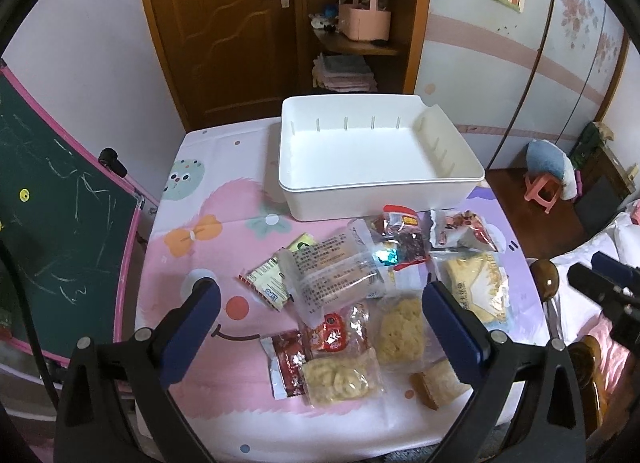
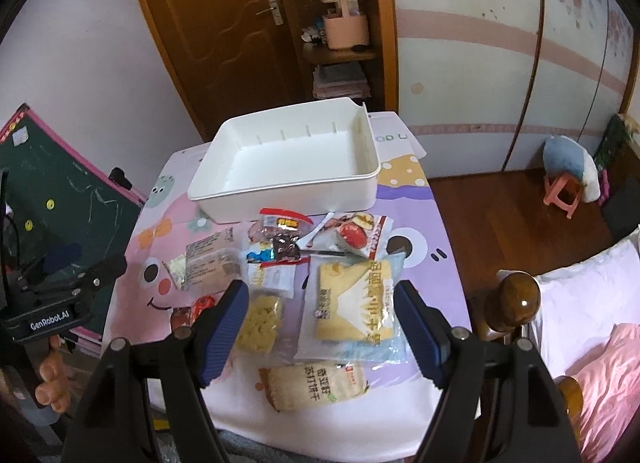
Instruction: Organize snacks
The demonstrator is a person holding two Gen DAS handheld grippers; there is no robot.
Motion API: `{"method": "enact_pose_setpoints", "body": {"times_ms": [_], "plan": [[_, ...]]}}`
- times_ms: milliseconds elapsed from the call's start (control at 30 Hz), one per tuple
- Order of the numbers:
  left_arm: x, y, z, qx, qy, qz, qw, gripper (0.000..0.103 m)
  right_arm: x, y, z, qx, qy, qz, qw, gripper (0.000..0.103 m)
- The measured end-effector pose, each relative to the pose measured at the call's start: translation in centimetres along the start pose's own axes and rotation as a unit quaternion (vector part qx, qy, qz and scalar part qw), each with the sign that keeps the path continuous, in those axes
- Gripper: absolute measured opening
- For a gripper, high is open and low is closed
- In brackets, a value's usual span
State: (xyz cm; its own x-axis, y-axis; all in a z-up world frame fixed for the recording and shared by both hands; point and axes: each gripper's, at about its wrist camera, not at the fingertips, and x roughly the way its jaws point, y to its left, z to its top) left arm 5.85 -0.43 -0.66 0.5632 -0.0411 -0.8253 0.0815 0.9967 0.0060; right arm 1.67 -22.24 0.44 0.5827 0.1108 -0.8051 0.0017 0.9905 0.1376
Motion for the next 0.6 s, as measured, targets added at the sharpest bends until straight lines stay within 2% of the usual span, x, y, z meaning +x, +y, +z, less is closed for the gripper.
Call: {"method": "enact_pose_setpoints", "body": {"times_ms": [200, 433, 533, 600], "plan": [[1.0, 0.1, 1.5, 0.002, 0.003, 0.014, 0.9999, 0.1, 0.7, -1.4, 2.6, 0.007, 0.005, 0.002, 1.0, 0.075], [1.1, -0.5, 3.3, 0.007, -0.01, 0.02, 0.9997, 0.101, -0.4, -0.7, 5.6, -0.027, -0.033, -0.015, 0.999, 0.075], [2.0, -0.8, 3.7, 0.007, 0.0, 0.011, 0.9999, 0.101, -0.2, -0.4, 6.5, -0.04, -0.045, -0.016, 0.998, 0.075], [2.9, -1.0, 3.7, 0.008, 0.011, 0.01, 0.9999, 0.101, 0.9, -0.3, 7.0, -0.042, -0.036, -0.011, 0.998, 0.075]]}}
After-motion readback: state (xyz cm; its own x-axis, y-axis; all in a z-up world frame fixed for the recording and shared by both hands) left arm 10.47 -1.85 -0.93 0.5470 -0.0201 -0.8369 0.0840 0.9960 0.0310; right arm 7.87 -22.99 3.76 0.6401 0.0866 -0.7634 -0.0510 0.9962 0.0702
